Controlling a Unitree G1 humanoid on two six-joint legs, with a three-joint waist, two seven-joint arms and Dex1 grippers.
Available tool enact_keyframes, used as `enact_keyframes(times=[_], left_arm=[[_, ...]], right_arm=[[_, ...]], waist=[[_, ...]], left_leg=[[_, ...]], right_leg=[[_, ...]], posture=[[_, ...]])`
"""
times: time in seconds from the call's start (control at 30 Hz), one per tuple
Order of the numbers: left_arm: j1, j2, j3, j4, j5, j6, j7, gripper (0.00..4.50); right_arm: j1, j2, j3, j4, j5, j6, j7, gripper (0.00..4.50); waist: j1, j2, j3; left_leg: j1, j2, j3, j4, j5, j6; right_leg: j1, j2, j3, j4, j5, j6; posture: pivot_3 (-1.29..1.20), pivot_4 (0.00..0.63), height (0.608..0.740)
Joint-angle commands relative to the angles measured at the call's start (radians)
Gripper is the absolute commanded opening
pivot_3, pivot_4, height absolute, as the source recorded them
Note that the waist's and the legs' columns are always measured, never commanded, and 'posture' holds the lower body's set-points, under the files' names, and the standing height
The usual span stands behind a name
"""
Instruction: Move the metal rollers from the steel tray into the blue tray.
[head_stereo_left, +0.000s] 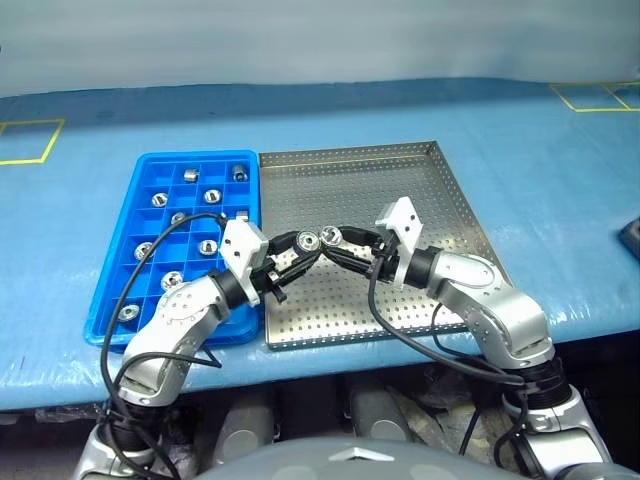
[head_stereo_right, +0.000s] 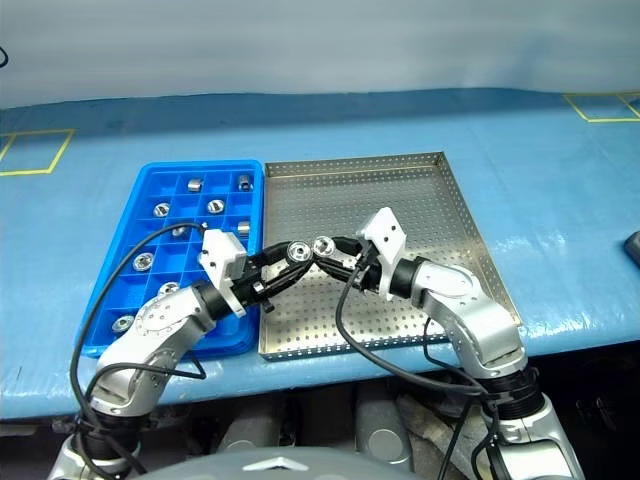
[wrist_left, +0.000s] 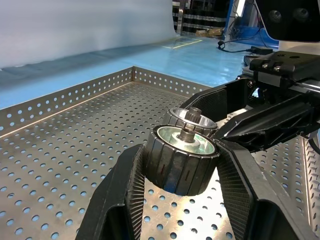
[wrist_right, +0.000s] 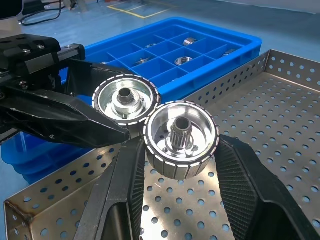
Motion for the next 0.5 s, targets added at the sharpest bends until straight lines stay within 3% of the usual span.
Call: enact_keyframes(times=[0.03, 0.5], left_arm=[[0.006, 0.021, 0.118, -0.097, -0.053, -0.013, 0.010, 1.84], [0.010, 0.039, 0.121, -0.110, -0.114, 0.013, 0.000, 1.84]], right_arm=[[0.007, -0.036, -0.114, 0.072, -0.061, 0.014, -0.102, 1.72], [0.011, -0.033, -0.114, 0.064, -0.047, 0.008, -0.102, 1.72]], waist=[[0.000, 0.000, 0.000], [0.000, 0.000, 0.000]], left_leg=[[0.000, 0.000, 0.000, 0.000, 0.000, 0.000], [0.000, 0.000, 0.000, 0.000, 0.000, 0.000]], right_leg=[[0.000, 0.000, 0.000, 0.000, 0.000, 0.000], [0.000, 0.000, 0.000, 0.000, -0.001, -0.002]], posture=[[-0.13, 0.150, 0.740], [-0.13, 0.150, 0.740]])
